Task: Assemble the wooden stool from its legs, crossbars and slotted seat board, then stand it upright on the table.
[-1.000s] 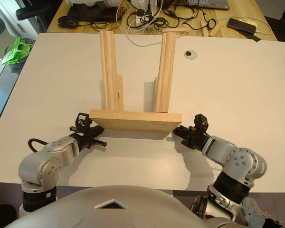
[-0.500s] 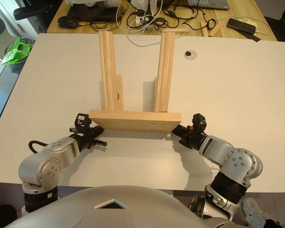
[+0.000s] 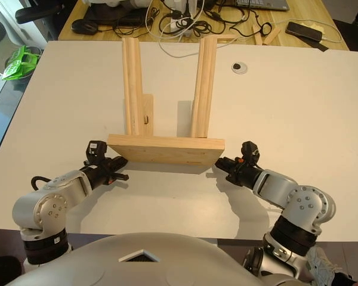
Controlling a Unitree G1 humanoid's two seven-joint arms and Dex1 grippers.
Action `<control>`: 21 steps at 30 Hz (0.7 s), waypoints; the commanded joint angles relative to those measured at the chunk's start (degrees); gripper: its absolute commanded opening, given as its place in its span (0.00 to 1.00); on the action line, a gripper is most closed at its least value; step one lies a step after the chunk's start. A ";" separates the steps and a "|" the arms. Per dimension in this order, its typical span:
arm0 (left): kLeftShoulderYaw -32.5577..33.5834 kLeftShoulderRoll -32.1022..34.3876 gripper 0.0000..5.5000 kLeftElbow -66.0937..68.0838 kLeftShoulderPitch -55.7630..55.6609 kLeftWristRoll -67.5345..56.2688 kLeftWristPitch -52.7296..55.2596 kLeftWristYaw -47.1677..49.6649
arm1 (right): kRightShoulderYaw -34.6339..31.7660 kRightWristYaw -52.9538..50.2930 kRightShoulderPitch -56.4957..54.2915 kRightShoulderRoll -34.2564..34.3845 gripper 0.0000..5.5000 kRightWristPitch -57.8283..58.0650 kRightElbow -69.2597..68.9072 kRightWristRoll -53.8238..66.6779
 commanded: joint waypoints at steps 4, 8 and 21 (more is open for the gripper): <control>1.73 -1.85 0.01 2.06 -6.21 -6.31 -3.20 -5.27 | 2.50 8.15 -3.27 0.51 0.00 -1.81 -0.47 3.82; 3.53 -2.02 0.01 3.12 -7.68 -7.71 -4.31 -6.02 | 2.91 10.50 -4.72 0.26 0.00 -4.61 -0.15 4.25; 5.74 -2.01 0.01 4.72 -10.17 -11.31 -7.84 -6.69 | 2.33 12.69 -7.87 0.87 0.00 -12.69 -1.10 11.20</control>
